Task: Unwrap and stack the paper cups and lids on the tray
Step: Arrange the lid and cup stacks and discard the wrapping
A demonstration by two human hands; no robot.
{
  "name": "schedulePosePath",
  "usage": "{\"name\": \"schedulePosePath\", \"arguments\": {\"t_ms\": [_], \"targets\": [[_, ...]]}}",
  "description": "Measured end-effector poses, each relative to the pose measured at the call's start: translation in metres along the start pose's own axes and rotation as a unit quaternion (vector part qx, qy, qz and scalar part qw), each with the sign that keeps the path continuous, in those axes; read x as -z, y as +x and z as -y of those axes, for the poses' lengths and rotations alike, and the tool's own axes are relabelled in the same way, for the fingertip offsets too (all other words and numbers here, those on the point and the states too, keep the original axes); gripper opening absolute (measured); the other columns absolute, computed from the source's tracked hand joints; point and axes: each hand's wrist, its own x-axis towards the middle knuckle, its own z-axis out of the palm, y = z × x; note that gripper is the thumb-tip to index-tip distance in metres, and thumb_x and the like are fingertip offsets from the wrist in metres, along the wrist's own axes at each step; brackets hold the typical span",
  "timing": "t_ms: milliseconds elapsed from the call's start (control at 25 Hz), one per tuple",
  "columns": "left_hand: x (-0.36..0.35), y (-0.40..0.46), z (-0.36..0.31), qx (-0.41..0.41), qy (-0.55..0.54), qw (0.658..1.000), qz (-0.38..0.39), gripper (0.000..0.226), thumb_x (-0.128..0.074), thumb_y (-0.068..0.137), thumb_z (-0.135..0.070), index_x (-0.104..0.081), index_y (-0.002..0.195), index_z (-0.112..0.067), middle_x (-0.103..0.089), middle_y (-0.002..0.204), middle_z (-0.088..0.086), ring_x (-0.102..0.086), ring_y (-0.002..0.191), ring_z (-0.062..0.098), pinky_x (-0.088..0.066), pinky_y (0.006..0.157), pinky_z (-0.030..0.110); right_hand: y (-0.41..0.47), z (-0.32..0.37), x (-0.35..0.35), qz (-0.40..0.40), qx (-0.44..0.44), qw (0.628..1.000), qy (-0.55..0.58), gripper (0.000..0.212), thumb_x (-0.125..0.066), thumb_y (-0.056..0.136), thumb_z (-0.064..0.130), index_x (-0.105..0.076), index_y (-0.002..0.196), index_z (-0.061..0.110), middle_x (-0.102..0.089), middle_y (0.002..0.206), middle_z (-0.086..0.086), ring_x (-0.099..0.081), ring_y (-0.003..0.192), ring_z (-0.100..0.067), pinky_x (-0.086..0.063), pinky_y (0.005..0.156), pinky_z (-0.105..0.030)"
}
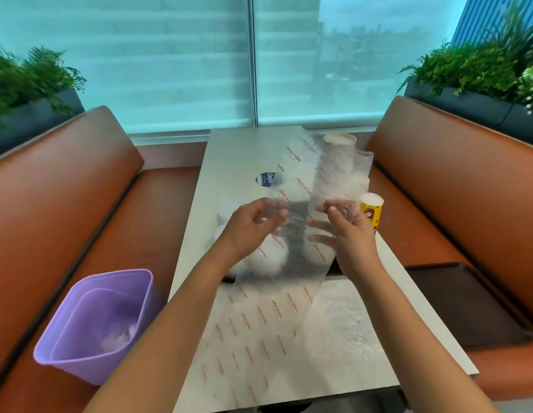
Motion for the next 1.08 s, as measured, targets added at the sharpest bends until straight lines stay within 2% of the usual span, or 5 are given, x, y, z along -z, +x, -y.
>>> {"name": "schedulePosePath", "arguments": {"t_ms": [320, 560, 720, 880, 1080], "targets": [[0.025, 0.032, -0.079, -0.043, -0.060, 0.990, -0.121, 0.016, -0.054, 0.095, -0.016, -0.061, 0.092, -0.029, -0.065, 0.082, -0.007, -0.059, 0.050, 0.006, -0.042, 0.045, 0.019, -0.004, 0.043, -0.036, 0.187, -0.045, 0.973, -0.123, 0.035, -0.059, 0.086, -0.006, -0.059, 0.111, 0.019, -0.068, 0.100, -0.003, -0.069, 0.074, -0.016, -0.059, 0.063, -0.039], [0.033, 0.004, -0.047, 0.048, -0.024, 0.998, 0.027, 0.023, -0.062, 0.088, -0.017, -0.059, 0.105, -0.031, -0.069, 0.097, -0.009, -0.065, 0.076, 0.006, -0.048, 0.071, 0.024, 0.000, 0.057, -0.044, 0.081, -0.016, 0.996, -0.033, 0.023, -0.049, 0.093, -0.004, -0.058, 0.102, 0.014, -0.067, 0.093, -0.001, -0.064, 0.055, -0.004, -0.048, 0.042, -0.018], [0.020, -0.009, -0.035, 0.056, -0.121, 0.988, -0.072, 0.016, -0.055, 0.093, -0.011, -0.066, 0.090, -0.023, -0.069, 0.069, -0.014, -0.062, 0.057, 0.005, -0.048, 0.059, 0.022, -0.009, 0.059, -0.034, 0.140, -0.039, 0.984, -0.099, 0.014, -0.061, 0.088, 0.009, -0.063, 0.097, 0.020, -0.069, 0.089, 0.000, -0.068, 0.069, -0.012, -0.055, 0.056, -0.026], [0.020, -0.009, -0.046, 0.071, -0.141, 0.978, -0.135, 0.019, -0.052, 0.096, -0.024, -0.067, 0.085, -0.020, -0.067, 0.065, -0.011, -0.061, 0.052, 0.007, -0.047, 0.049, 0.019, -0.022, 0.047, -0.030, 0.142, -0.002, 0.945, -0.293, 0.009, -0.068, 0.085, 0.014, -0.068, 0.077, 0.020, -0.068, 0.086, 0.002, -0.064, 0.068, 0.002, -0.048, 0.057, -0.015], [0.026, -0.013, -0.052, 0.113, -0.110, 0.972, -0.174, 0.041, -0.049, 0.093, -0.043, -0.061, 0.069, -0.013, -0.056, 0.045, -0.009, -0.051, 0.040, 0.004, -0.042, 0.044, 0.017, -0.020, 0.042, -0.033, 0.090, 0.140, 0.950, -0.263, 0.019, -0.073, 0.081, 0.014, -0.068, 0.067, 0.026, -0.048, 0.127, 0.004, -0.050, 0.111, -0.009, -0.042, 0.079, -0.006]]}}
